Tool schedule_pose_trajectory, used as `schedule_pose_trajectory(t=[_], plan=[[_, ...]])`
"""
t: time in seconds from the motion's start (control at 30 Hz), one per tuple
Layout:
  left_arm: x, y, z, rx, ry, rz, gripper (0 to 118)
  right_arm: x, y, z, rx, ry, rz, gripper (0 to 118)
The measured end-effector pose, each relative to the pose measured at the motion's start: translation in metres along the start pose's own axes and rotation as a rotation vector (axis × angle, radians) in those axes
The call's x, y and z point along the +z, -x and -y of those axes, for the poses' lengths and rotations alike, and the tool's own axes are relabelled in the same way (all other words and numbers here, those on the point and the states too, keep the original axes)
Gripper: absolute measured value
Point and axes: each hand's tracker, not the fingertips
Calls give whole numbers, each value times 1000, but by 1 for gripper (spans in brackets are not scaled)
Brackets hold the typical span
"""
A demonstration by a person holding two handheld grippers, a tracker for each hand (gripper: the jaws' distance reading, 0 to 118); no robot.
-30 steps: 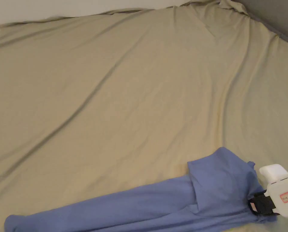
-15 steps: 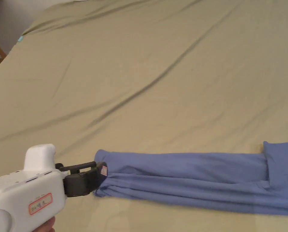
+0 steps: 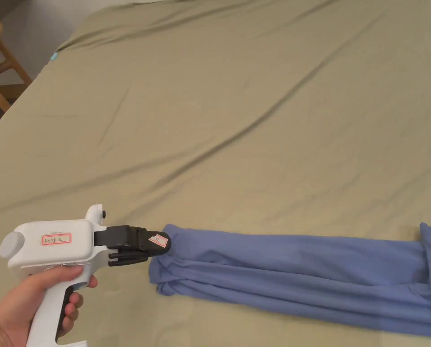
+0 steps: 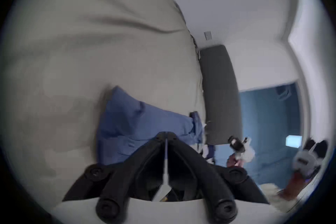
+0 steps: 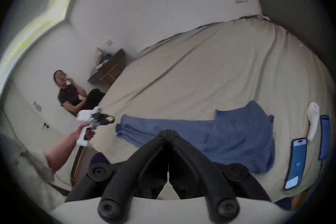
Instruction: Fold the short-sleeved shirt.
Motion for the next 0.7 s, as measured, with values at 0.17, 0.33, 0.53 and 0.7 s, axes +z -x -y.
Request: schedule_pose_trajectory(t=[0.17, 0.33, 0.53, 0.7], plan=[[-22, 14, -1, -90, -12, -83, 118, 14, 8, 17, 81, 18, -11, 2], [-54, 15, 1, -108, 61, 25, 118, 15, 9, 28, 84, 27, -78, 2], [-83, 0, 15, -128, 33, 19, 114, 24, 12, 35, 102, -8, -98, 2], [-85, 15, 47, -60, 49, -85, 8, 1, 40, -8, 39, -63, -66, 2]])
